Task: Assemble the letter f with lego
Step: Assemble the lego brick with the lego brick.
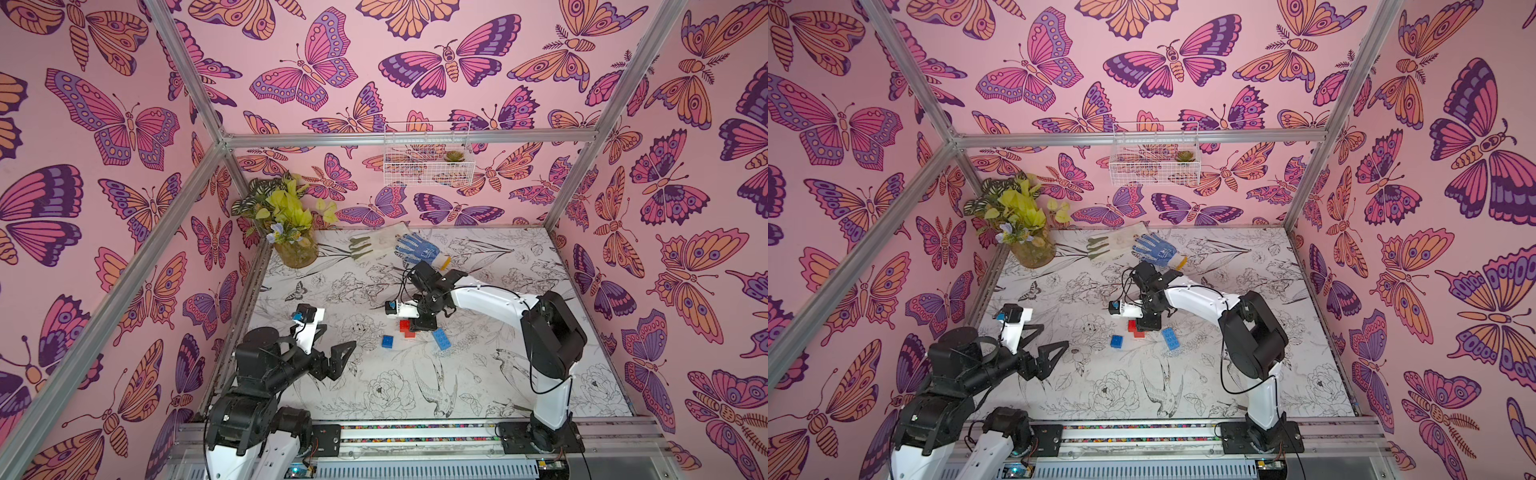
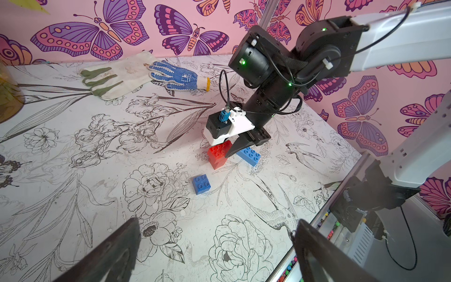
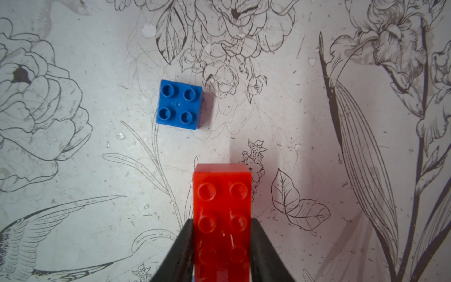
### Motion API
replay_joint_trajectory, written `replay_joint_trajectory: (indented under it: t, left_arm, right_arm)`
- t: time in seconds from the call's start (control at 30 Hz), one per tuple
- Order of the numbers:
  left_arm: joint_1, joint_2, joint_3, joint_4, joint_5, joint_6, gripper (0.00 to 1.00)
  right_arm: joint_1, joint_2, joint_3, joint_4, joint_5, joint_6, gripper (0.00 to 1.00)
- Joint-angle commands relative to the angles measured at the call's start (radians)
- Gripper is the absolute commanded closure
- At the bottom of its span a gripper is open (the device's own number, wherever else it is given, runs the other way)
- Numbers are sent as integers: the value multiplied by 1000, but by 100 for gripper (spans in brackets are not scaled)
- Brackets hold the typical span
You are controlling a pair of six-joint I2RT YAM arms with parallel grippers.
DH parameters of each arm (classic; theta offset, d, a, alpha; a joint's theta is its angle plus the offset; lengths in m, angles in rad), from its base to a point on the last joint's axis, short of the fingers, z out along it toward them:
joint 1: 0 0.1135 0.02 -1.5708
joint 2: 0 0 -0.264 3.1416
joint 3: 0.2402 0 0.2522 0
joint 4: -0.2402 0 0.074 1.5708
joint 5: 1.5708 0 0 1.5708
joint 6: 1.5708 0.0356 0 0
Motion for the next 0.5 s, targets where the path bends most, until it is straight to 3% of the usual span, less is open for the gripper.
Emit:
replay_joint_trajectory:
  t: [0.0,0.47]
  left_arm:
    - [-9,-12,-15,16,5,-1,1]
    - [-9,-10,-15,15,5,-2,1]
  right_arm:
    - [6,54,-8,-25,54,3,79]
    - [31,84,12,-41,97,2,80]
